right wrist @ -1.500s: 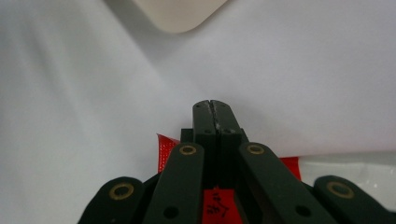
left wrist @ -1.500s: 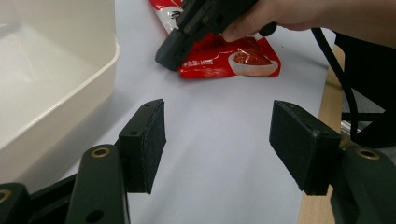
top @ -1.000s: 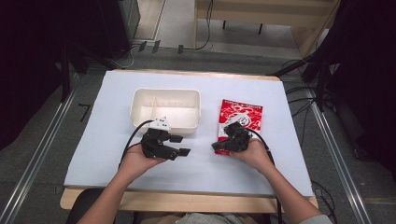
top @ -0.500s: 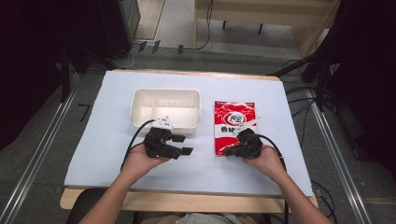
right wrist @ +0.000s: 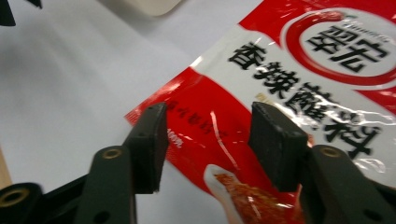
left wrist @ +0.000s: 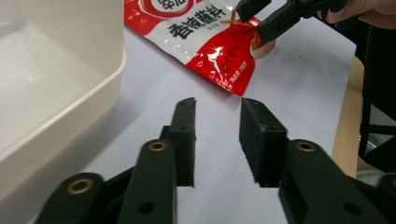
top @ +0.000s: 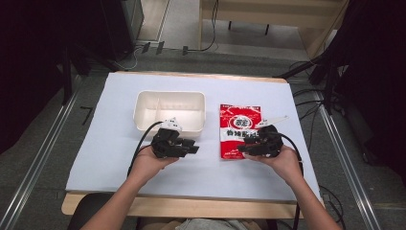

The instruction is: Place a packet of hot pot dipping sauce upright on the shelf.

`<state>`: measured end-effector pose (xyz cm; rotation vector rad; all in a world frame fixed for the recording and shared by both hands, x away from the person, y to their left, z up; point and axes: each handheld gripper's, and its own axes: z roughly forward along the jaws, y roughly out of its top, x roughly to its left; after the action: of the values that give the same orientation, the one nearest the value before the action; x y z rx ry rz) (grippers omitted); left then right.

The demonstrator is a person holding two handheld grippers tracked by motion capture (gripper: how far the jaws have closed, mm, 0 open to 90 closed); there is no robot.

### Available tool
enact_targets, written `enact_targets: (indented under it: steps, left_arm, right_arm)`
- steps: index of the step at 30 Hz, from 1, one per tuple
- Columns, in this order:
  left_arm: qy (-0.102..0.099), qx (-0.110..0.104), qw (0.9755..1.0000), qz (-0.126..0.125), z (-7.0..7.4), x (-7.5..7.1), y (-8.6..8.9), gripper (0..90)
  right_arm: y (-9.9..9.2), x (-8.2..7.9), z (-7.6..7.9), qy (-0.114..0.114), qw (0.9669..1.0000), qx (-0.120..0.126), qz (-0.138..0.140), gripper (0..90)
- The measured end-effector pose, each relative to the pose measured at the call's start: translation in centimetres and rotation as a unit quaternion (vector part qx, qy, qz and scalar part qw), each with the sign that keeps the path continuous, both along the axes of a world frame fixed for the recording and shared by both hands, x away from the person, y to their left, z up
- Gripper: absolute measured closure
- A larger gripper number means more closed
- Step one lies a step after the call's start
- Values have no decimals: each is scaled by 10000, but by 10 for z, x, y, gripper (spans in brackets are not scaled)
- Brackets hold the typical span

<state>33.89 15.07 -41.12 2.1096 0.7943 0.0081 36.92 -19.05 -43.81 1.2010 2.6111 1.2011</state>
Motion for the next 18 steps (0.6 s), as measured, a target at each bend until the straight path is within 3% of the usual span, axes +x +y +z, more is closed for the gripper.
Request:
enact_targets:
  steps: [7,10,13,18]
  left_arm:
    - [-52,-103,9998,-145,0,0,-19,867]
    - [6,-42,9996,-273,-3,0,-31,885]
    - [120,-20,9996,-273,-5,2,-41,880]
    - [115,-48,9997,-208,-10,7,-55,900]
  right_arm:
    - [-9,6,3,-132,9998,-28,-165,391]
    - [-13,8,5,-120,9996,9,-257,380]
    - [-17,11,7,-109,9994,46,-337,370]
    - [-23,15,7,-102,9986,100,-502,368]
